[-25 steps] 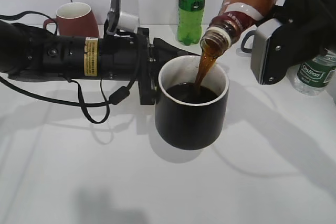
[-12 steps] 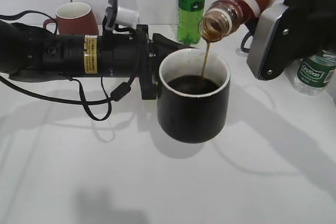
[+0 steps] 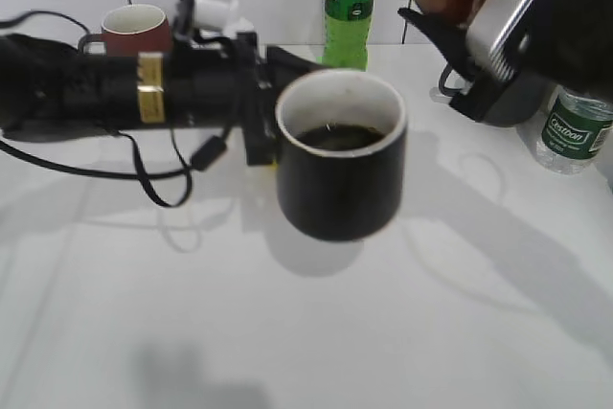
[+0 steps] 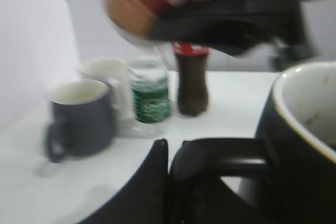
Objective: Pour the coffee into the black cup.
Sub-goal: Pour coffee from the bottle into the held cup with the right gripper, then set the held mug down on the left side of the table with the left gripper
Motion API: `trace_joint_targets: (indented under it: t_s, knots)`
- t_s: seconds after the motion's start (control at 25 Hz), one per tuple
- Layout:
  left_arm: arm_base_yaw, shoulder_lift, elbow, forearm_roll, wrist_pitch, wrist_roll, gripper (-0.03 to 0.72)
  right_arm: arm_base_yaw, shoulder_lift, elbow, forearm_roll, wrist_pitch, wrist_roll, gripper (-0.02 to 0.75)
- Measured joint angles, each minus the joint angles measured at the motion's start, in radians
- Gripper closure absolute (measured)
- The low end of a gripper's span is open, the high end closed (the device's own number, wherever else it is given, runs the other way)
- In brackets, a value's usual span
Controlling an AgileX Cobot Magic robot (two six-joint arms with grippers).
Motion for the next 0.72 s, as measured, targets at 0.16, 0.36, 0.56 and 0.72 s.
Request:
trace_joint_targets:
  t_s: [0.16, 0.36, 0.56, 0.72]
  knots:
    - [0.067, -0.048, 0.003, 0.005, -0.001, 0.0, 0.652, 0.0, 0.0, 0.013, 0.024, 0.011, 0.411, 0.203]
    - [0.198, -0.102, 0.021, 0.005, -0.007, 0.0, 0.652, 0.0, 0.0, 0.026, 0.104, 0.082, 0.599, 0.203]
    - [0.353, -0.156, 0.095, 0.003, -0.007, 0.0, 0.652, 0.0, 0.0, 0.026, 0.12, 0.099, 0.614, 0.203]
    - [0.454, -0.165, 0.152, -0.01, -0.004, 0.0, 0.652, 0.0, 0.0, 0.026, 0.136, 0.1, 0.617, 0.203]
